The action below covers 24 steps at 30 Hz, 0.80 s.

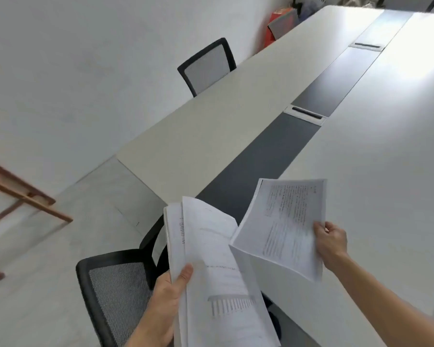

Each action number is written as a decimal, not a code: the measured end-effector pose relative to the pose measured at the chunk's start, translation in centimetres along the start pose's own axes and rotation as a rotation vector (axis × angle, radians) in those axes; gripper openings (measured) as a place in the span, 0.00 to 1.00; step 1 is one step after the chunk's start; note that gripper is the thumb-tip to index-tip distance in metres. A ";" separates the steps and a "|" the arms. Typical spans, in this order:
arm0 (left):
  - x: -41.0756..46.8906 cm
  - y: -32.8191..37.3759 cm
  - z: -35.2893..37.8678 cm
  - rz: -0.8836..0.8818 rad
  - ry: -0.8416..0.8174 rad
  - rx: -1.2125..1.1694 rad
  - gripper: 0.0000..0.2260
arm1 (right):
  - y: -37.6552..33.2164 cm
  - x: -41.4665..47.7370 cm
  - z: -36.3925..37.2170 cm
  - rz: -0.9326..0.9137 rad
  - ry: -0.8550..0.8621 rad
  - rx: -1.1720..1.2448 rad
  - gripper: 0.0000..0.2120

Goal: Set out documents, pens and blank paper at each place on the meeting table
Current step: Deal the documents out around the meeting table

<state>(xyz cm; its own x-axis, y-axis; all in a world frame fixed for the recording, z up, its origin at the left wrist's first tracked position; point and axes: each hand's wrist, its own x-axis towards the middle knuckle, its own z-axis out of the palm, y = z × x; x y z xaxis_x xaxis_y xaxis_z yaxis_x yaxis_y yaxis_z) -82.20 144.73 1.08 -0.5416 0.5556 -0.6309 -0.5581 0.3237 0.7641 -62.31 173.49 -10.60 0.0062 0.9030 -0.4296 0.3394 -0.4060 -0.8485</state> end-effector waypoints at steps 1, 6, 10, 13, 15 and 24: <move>0.1 -0.2 0.0 -0.002 0.054 -0.011 0.11 | -0.9 1.9 1.0 -0.001 0.000 -0.033 0.12; -0.5 -0.8 0.1 0.007 0.270 0.005 0.16 | -4.4 9.2 6.1 -0.019 -0.018 -0.134 0.11; -1.4 -0.7 0.6 -0.015 0.368 -0.063 0.25 | -3.9 12.5 8.3 0.123 -0.095 -0.212 0.11; -1.7 -1.6 0.1 -0.047 0.446 -0.075 0.43 | -3.6 13.5 8.9 0.196 -0.159 -0.153 0.17; -2.3 -1.4 0.1 -0.040 0.452 -0.079 0.42 | -4.0 13.1 8.8 0.213 -0.195 -0.100 0.27; -3.8 0.2 1.7 0.027 0.170 -0.027 0.11 | -4.1 4.0 3.1 0.067 -0.373 -0.203 0.15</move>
<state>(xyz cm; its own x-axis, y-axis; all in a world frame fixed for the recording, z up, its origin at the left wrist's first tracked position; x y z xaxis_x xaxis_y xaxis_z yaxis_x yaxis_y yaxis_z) -79.19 144.03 3.87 -0.6540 0.4253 -0.6257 -0.5574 0.2883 0.7786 -66.62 178.33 -9.81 -0.2938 0.7479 -0.5953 0.5284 -0.3919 -0.7531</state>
